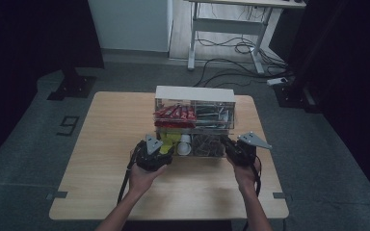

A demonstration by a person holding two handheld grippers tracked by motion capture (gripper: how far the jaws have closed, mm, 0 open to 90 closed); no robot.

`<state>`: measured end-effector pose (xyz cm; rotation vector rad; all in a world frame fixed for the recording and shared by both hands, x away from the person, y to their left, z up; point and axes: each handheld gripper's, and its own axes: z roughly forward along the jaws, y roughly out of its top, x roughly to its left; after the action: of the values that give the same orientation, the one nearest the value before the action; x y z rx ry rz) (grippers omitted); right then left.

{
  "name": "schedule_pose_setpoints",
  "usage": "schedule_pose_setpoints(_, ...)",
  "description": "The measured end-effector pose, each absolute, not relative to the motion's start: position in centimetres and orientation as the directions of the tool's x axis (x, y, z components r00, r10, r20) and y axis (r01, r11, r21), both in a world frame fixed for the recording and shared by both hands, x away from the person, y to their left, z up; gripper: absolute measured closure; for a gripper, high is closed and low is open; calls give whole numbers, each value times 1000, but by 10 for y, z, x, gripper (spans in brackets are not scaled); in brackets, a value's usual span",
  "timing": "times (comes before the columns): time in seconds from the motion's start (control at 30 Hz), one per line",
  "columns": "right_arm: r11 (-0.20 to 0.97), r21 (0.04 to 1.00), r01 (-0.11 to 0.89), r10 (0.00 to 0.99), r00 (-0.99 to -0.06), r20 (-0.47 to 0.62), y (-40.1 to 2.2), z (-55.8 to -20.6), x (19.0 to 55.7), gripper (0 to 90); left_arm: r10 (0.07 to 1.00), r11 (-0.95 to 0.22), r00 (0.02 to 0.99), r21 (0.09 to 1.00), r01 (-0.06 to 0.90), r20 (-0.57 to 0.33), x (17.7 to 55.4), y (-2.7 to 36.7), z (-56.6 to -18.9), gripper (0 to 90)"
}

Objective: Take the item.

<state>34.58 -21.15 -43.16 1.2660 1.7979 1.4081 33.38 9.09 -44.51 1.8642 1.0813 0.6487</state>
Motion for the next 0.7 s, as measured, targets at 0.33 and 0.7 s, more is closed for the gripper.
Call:
schedule_pose_setpoints(0.33,20,937,350,895,-424,139,-212,-432,346,886,877,-246,480,870,428,12,333,97,-445,384)
schedule_pose_setpoints(0.7,18,937,350,896,-422,141,-212,-432,346,886,884,-240,468,868,435,10,332,106,-447,384)
